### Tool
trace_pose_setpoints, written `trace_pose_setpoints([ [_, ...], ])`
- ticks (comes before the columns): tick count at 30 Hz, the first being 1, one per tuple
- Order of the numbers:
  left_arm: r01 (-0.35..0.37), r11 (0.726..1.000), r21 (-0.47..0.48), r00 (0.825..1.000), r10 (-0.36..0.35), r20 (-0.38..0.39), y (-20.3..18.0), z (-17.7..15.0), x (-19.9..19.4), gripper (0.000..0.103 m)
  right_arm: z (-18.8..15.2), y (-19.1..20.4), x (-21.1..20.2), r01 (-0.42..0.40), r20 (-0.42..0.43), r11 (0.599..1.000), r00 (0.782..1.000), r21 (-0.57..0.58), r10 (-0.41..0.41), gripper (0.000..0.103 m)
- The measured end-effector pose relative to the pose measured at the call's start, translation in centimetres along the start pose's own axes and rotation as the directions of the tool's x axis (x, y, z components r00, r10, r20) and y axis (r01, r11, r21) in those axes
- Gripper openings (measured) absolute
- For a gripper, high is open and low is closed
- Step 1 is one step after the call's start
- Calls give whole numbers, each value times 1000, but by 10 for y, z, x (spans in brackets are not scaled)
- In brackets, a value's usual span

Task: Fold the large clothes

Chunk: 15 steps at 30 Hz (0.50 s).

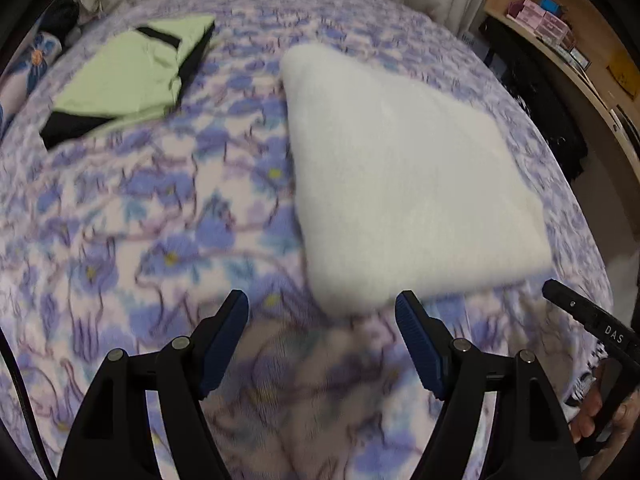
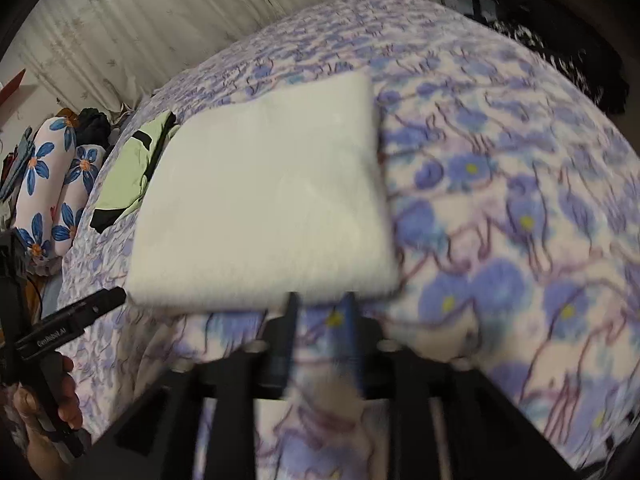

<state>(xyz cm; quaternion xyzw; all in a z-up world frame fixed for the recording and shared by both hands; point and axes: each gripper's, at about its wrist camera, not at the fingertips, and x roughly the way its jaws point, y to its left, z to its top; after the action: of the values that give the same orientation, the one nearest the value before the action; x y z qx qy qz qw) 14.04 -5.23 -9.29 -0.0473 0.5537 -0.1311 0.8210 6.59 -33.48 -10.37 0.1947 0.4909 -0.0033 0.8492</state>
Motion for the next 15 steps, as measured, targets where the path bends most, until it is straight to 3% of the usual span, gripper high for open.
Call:
trace_pose_setpoints([
  [1,24,1000,-6,1000,-24,-9,2,-3,-1,74,-3,1,-2,-13,0,1000,1000,8,13,55],
  [6,116,993,-7,993,-116,18,3,-11,-17,75,-7,3,-7,-44,-27,998,999,35,45,57],
  [9,224,975,1,974,-224,-28,1,-7,-20,79,-2,3,-11,-54,-40,998,998,41,56,57],
  [13,261,965,4,964,-260,-63,-1,5,-24,79,14,2,-25,-30,9,999,1000,18,30,58],
  [15,283,959,-8,958,-283,-50,3,18,-28,79,24,0,-29,-30,21,999,999,16,29,64],
])
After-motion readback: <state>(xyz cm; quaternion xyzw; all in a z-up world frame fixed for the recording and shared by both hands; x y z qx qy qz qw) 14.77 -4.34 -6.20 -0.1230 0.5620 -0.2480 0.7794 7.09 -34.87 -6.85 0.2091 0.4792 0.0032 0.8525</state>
